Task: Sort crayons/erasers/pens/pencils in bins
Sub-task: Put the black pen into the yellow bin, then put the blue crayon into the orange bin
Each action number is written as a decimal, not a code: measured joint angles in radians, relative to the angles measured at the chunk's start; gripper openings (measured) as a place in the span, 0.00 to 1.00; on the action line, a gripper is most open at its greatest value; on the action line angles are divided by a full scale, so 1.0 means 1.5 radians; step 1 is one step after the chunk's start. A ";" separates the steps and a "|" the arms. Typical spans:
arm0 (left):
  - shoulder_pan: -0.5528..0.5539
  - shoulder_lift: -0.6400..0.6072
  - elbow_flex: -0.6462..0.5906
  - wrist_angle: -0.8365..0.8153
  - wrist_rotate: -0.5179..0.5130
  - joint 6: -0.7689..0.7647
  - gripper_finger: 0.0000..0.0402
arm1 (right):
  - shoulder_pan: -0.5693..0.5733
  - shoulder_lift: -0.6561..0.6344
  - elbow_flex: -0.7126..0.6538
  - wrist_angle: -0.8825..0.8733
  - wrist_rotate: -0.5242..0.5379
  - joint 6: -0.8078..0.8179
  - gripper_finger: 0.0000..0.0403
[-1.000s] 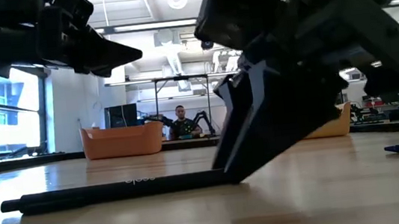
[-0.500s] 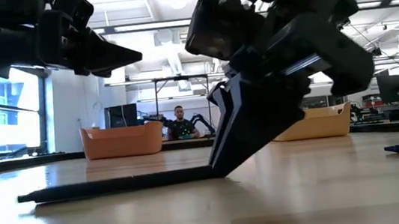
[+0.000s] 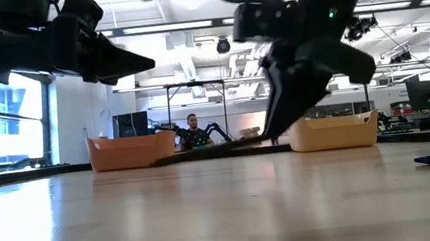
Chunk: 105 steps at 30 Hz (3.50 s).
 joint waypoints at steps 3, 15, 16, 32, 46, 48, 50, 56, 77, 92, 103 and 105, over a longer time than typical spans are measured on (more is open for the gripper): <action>0.000 0.000 0.000 0.000 -0.011 -0.005 0.00 | -0.006 -0.042 0.000 -0.079 0.054 0.029 0.05; 0.000 0.000 0.000 0.000 -0.013 -0.014 0.00 | -0.156 -0.235 0.001 -0.482 0.271 0.218 0.05; 0.000 0.000 0.000 0.000 -0.013 -0.014 0.00 | -0.182 -0.247 0.001 -0.505 0.283 0.223 0.05; 0.000 0.000 0.000 -0.001 -0.011 -0.012 0.00 | -0.600 -0.264 0.002 -0.398 0.205 -0.266 0.05; 0.000 0.000 0.000 -0.001 -0.011 -0.007 0.00 | -0.698 -0.240 -0.120 -0.229 0.142 -0.396 0.05; 0.000 0.000 0.000 -0.001 -0.011 -0.007 0.00 | -0.706 -0.240 -0.147 -0.194 0.141 -0.416 0.05; 0.000 0.000 0.000 -0.001 -0.011 -0.007 0.00 | -0.716 -0.240 -0.160 -0.164 0.142 -0.429 0.05; 0.000 0.000 0.000 -0.001 -0.011 -0.009 0.00 | -0.735 -0.240 -0.169 -0.144 0.168 -0.426 0.08; 0.000 0.000 0.000 0.000 -0.011 -0.008 0.00 | -0.612 -0.427 -0.154 -0.324 0.100 -0.207 0.01; 0.000 0.000 0.000 -0.003 -0.011 -0.019 0.00 | -0.206 -0.467 -0.154 -0.410 -0.021 0.209 0.00; 0.000 0.000 0.000 -0.003 -0.011 -0.019 0.00 | 0.039 -0.311 -0.154 -0.343 -0.032 0.468 0.00; 0.000 0.000 0.000 -0.003 -0.011 -0.019 0.00 | 0.075 -0.279 -0.154 -0.336 -0.047 0.518 0.00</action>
